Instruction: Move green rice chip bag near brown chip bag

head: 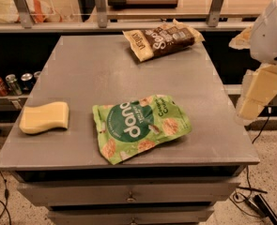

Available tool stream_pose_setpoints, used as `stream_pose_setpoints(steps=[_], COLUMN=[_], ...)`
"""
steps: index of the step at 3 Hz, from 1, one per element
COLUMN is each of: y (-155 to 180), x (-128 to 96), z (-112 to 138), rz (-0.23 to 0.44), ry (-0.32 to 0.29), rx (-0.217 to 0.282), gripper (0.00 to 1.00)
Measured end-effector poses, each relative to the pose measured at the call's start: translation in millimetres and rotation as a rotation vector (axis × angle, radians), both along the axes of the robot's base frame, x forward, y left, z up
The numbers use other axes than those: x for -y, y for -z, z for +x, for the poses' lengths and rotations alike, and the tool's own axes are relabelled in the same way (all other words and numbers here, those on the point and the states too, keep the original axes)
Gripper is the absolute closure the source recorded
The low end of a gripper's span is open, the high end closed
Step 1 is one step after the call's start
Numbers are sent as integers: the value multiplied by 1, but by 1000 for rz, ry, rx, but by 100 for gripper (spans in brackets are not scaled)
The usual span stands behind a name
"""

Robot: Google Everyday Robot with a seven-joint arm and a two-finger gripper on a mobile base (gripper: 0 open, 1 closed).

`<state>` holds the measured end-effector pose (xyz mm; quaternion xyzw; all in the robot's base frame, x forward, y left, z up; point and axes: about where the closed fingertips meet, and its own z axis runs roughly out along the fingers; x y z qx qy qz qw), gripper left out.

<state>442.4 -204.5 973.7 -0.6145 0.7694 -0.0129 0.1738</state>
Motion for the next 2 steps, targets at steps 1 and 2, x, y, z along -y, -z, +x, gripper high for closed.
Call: stream_pose_setpoints(steps=[1, 2], y=[25, 55], x=[-44, -98], z=[15, 29], rz=[112, 209], ry=[-118, -239], rx=[-33, -78], gripper=[0, 0])
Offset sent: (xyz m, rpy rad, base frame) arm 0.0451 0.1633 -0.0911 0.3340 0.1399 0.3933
